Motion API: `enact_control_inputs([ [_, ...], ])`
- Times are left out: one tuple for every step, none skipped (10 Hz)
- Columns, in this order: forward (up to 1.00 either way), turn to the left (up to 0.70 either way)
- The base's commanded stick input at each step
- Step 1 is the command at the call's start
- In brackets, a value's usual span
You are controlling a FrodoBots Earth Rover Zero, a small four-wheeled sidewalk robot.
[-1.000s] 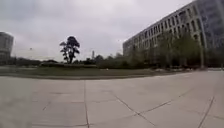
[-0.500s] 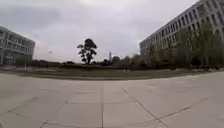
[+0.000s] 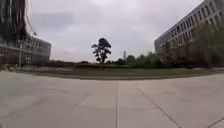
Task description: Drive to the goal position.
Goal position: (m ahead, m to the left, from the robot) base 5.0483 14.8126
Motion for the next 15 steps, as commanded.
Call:
enact_control_inputs([
  [0.70,0.35],
  [0.70,0.35],
  [0.70,0.35],
  [0.70,0.35],
  [0.70,0.35],
  [0.70,0.35],
  [0.70,0.35],
  [0.70,0.35],
  [0.70,0.35],
  [0.70,0.35],
  [0.70,0.35],
  [0.70,0.15],
  [0.70,0.00],
  [0.70,0.00],
  [0.70,0.00],
])
